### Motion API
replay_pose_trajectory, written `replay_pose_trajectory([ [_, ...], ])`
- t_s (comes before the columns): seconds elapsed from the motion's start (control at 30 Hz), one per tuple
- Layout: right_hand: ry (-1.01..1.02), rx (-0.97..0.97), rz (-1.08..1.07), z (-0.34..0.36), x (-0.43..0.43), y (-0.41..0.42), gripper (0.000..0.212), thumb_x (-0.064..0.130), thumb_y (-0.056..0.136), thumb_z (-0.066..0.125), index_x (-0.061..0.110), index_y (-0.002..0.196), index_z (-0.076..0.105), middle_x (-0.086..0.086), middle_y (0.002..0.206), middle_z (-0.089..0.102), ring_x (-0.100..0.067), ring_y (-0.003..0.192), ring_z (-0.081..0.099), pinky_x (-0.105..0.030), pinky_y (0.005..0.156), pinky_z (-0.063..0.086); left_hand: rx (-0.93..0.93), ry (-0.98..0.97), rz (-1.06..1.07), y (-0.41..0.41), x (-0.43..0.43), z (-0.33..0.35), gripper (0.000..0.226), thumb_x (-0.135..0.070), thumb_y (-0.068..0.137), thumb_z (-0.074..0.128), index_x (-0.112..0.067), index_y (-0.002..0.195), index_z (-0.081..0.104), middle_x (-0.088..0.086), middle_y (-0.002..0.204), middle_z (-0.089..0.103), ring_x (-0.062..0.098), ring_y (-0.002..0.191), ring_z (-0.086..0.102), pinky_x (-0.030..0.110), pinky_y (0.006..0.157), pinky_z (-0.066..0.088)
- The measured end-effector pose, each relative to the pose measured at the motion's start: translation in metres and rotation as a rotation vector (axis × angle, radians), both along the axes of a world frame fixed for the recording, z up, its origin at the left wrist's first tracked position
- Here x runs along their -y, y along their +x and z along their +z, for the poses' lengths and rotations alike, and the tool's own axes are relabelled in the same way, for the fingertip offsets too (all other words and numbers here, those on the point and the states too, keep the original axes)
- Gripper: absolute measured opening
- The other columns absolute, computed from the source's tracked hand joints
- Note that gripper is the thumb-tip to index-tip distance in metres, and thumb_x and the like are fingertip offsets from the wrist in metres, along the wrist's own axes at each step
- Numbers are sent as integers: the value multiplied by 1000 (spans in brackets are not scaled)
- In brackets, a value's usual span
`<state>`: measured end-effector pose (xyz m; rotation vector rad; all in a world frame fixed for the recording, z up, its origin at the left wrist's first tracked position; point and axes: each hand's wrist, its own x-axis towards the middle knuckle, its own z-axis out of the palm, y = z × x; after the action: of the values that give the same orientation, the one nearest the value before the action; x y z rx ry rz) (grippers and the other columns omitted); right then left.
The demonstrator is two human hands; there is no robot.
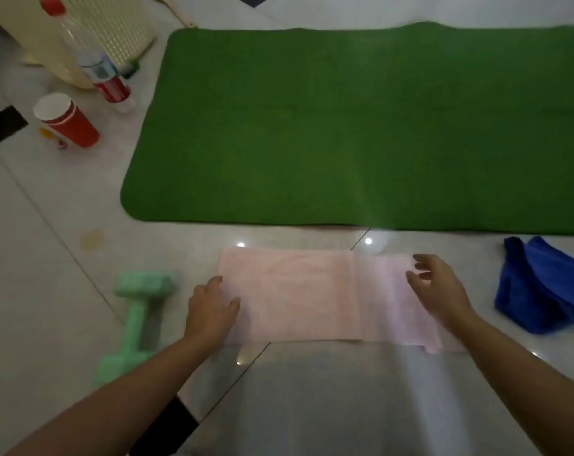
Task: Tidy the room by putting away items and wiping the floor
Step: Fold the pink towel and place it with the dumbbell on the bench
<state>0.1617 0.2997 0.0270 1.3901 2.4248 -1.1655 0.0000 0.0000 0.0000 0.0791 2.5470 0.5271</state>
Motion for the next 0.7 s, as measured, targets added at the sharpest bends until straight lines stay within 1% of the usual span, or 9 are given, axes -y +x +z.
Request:
replay_pose_trajectory([
  [0.1, 79, 79, -108, -7, -11, 20, 48, 17, 90, 55, 9, 135, 42, -17, 133, 46, -32, 117, 50, -44, 97, 43, -90, -5, 158, 1, -3, -4, 61, -20, 81, 67, -3, 134, 41, 27, 129, 46, 42, 119, 46, 44, 102, 39],
  [0.17, 89, 146, -156, -8, -15, 36, 52, 17, 88, 57, 9, 136, 40, -18, 136, 44, -35, 120, 48, -47, 101, 41, -77, 20, 227, 2, -4, -6, 59, -22, 77, 68, -6, 130, 45, 25, 125, 51, 42, 112, 52, 47, 98, 45],
  [0.27, 59, 203, -285, -13, -17, 53, 59, 17, 85, 61, 4, 137, 36, -22, 138, 42, -39, 121, 46, -49, 103, 39, -58, 31, 203, 4, -1, -15, 52, -26, 69, 65, -11, 117, 53, 20, 114, 59, 39, 98, 60, 48, 87, 52],
  [0.37, -26, 212, -414, -20, -19, 55, 61, 17, 84, 63, 1, 135, 35, -22, 134, 44, -39, 117, 49, -47, 98, 42, -61, 57, 260, 0, -4, -13, 44, -14, 76, 67, -2, 116, 53, 23, 115, 57, 40, 98, 58, 45, 85, 49],
  [0.47, -106, 218, -427, -20, -15, 50, 42, 13, 85, 58, 1, 123, 47, -21, 122, 55, -37, 106, 55, -47, 92, 47, -61, 91, 287, -2, -6, -12, 33, -6, 81, 62, 4, 112, 56, 24, 114, 58, 39, 97, 58, 40, 78, 45],
  [0.53, -132, 151, -395, -13, -10, 42, 28, 10, 85, 53, 3, 112, 56, -18, 109, 61, -34, 94, 58, -48, 87, 50, -69, 124, 284, 0, -6, -10, 30, -1, 82, 58, 5, 111, 56, 24, 112, 59, 36, 94, 58, 35, 73, 41],
  [0.6, -139, 44, -358, -1, -2, 26, 21, 9, 87, 51, 4, 106, 58, -14, 97, 59, -29, 86, 56, -41, 77, 49, -65, 156, 284, 2, -4, -7, 29, 0, 82, 56, 3, 111, 57, 23, 111, 61, 32, 90, 57, 32, 72, 40],
  [0.67, -142, -60, -298, 10, 11, 7, 15, 8, 86, 52, 5, 99, 59, -11, 91, 58, -24, 80, 53, -33, 69, 44, -50, 196, 287, 3, -2, -6, 27, 0, 83, 56, 0, 110, 57, 21, 109, 63, 29, 88, 57, 32, 74, 41],
  [0.7, -174, -105, -260, 15, 19, -4, 12, 9, 86, 53, 7, 96, 59, -9, 89, 59, -23, 79, 53, -32, 67, 44, -41, 225, 297, 4, 0, -6, 26, 0, 83, 56, -1, 109, 57, 19, 107, 64, 26, 87, 56, 31, 75, 41],
])
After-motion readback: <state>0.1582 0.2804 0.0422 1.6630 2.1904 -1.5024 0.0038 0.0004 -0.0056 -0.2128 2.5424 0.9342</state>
